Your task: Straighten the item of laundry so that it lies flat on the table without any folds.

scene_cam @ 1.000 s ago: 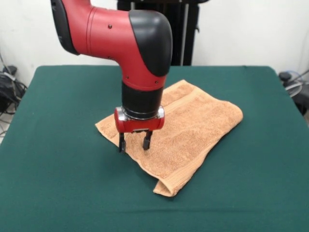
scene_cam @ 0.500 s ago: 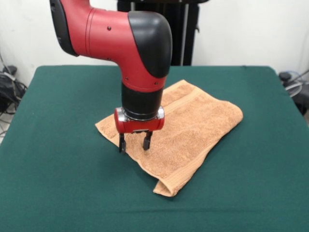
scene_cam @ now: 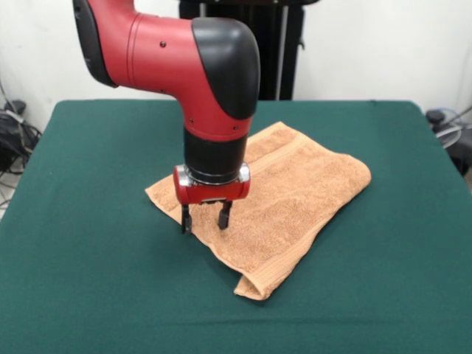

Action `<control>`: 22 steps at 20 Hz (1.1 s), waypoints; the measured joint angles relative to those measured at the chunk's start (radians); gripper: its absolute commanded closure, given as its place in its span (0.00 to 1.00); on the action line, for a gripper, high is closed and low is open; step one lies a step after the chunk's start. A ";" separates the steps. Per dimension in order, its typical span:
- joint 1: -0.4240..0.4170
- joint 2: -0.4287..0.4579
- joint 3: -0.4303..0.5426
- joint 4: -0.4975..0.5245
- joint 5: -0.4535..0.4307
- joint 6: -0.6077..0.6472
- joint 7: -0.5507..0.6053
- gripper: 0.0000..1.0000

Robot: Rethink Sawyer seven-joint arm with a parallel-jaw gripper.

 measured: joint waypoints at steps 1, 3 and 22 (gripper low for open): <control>-0.003 0.000 0.002 0.001 0.000 0.002 0.000 0.00; -0.011 -0.001 0.011 0.000 0.000 0.009 0.000 0.00; -0.020 0.000 0.020 -0.002 0.000 0.021 0.000 0.00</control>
